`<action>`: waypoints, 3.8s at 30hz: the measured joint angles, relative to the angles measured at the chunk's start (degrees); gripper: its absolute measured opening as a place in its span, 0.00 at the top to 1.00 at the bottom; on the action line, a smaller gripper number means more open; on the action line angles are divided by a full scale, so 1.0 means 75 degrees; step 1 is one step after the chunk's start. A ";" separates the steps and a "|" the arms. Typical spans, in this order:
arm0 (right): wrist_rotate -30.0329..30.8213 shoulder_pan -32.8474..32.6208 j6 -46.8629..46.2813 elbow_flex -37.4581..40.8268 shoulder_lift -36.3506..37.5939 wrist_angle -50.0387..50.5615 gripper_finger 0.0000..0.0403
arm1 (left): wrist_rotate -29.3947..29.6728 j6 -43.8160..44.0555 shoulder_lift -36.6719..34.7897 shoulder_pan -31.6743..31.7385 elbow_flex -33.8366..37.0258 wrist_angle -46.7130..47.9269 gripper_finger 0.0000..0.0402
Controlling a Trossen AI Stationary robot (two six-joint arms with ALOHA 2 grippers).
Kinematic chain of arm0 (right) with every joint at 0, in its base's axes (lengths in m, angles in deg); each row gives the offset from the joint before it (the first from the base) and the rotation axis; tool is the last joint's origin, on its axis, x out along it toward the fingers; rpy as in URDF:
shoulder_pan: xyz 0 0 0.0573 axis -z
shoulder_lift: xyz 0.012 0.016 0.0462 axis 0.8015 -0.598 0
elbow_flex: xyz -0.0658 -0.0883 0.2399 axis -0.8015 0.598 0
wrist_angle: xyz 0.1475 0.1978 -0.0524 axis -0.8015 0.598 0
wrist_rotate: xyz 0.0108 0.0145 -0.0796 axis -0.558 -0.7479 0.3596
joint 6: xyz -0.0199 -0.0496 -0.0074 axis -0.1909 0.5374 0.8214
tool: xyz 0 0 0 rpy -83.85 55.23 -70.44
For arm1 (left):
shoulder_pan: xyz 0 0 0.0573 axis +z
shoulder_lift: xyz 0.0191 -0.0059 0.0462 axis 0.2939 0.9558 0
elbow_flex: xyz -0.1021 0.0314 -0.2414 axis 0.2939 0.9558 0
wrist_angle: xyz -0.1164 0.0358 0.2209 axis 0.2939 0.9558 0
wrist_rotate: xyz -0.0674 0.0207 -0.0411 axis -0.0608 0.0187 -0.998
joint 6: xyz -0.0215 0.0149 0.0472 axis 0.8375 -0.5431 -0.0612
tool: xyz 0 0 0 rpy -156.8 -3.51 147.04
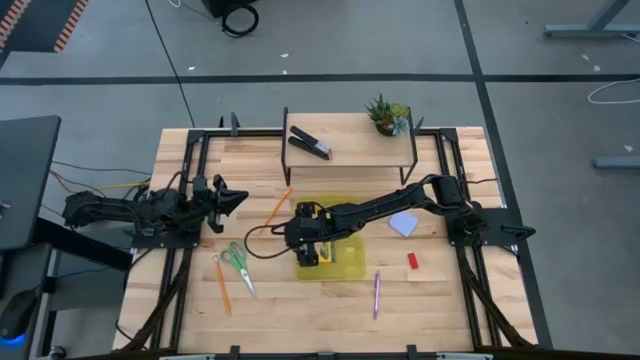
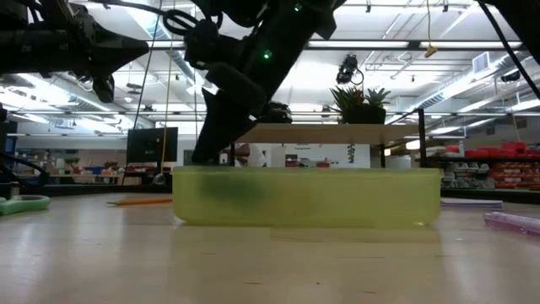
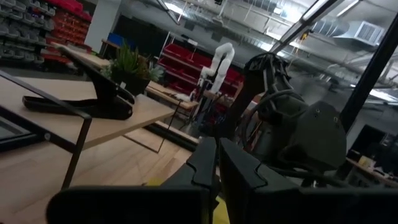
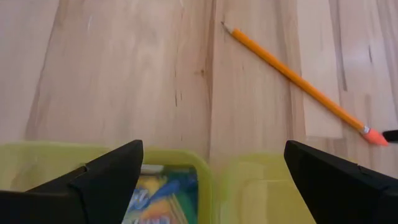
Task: Pack school essentials
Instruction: Put the crayon box into the yellow supply box, then put the pink mechanical pencil into the yellow supply box
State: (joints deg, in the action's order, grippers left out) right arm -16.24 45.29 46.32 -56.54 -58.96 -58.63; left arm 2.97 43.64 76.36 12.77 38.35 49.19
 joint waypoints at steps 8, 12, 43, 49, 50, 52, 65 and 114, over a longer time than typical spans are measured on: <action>-0.0009 0.0000 0.0062 0.0000 0.0000 -0.0029 0.01 | 0.0003 0.0000 -0.0003 0.0000 0.0000 -0.0011 0.91; -0.0015 -0.0003 0.0062 0.0000 0.0009 0.0077 0.01 | 0.0003 -0.0001 -0.0003 0.0000 0.0000 -0.0011 0.92; -0.1810 -0.0851 -0.0695 -0.0137 0.1737 0.4394 0.01 | 0.0003 -0.0001 -0.0011 0.0000 0.0001 -0.0030 0.94; -0.2628 -0.1844 0.0206 0.0018 0.1743 0.4322 0.03 | 0.0003 0.0000 -0.0011 0.0000 0.0000 -0.0028 0.92; -0.2696 -0.2004 0.0336 0.0151 0.1743 0.4231 0.04 | 0.0003 0.0000 -0.0011 0.0000 0.0000 -0.0028 0.91; -0.2752 -0.2312 0.0511 0.0468 0.1739 0.4239 0.05 | 0.0003 0.0000 -0.0011 0.0000 0.0000 -0.0031 0.91; -0.3067 -0.3469 0.0227 0.2517 0.1725 0.3425 0.15 | 0.0003 0.0000 -0.0011 0.0000 0.0000 -0.0031 0.93; 0.0092 -0.3467 -1.3400 0.4870 0.3242 0.2122 0.23 | 0.0003 -0.0003 -0.0012 0.0000 0.0000 -0.0031 0.91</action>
State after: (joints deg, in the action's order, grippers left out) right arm -15.55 19.29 -54.18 -20.02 -34.65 -42.71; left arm 2.99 43.61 76.27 12.77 38.35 48.96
